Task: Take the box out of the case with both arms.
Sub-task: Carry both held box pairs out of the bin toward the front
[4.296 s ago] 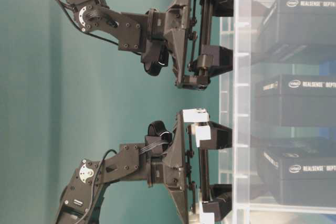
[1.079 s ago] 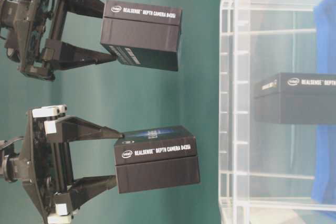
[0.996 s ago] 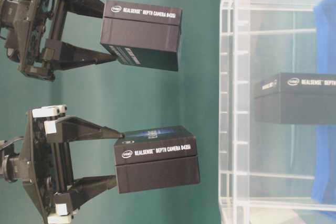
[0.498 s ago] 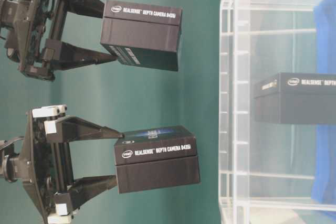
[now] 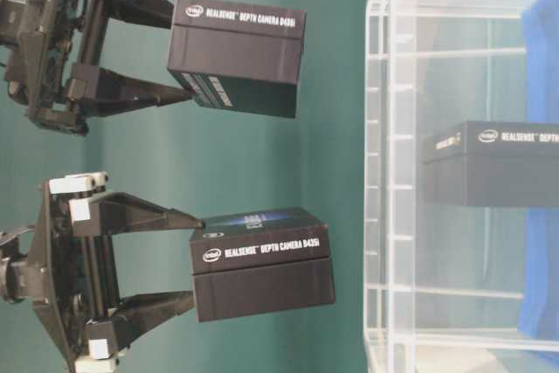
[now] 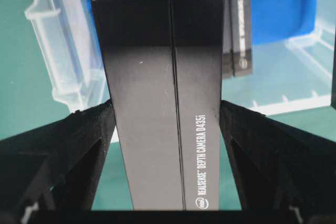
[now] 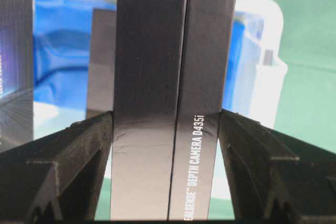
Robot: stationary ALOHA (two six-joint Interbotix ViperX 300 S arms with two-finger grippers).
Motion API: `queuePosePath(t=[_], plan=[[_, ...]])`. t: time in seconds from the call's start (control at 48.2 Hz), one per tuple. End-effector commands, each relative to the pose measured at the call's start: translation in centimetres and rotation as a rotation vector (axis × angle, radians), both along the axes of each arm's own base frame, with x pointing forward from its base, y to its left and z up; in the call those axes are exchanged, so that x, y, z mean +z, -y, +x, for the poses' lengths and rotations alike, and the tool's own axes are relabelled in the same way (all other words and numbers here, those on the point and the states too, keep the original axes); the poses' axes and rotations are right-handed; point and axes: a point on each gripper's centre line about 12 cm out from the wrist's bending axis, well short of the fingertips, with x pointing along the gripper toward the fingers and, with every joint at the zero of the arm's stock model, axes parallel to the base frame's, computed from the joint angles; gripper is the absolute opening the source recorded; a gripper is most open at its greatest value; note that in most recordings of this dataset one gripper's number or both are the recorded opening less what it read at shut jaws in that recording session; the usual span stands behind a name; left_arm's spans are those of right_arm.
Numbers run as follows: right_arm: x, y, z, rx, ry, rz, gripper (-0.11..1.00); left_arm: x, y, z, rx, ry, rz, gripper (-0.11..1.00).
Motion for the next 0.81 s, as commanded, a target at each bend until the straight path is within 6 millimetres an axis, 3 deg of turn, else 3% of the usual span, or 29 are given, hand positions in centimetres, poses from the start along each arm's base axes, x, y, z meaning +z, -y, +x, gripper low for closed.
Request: queuePosePath(t=[0.0, 0.519, 0.789], plan=[[1.8, -1.3, -0.5, 0.018, 0.042, -0.008, 0.65, 2.4, 1.5, -0.7, -0.015, 0.067, 0.015, 0.63], [1.7, -10.0, 0.2, 0.084, 0.051, 0.015, 0.65, 2.4, 10.8, 0.6, -0.001, 0.093, -0.053, 0.63], [1.7, -14.5, -0.5, 0.09, 0.046, 0.021, 0.65, 2.2, 15.8, 0.4, 0.009, 0.089, -0.088, 0.63]])
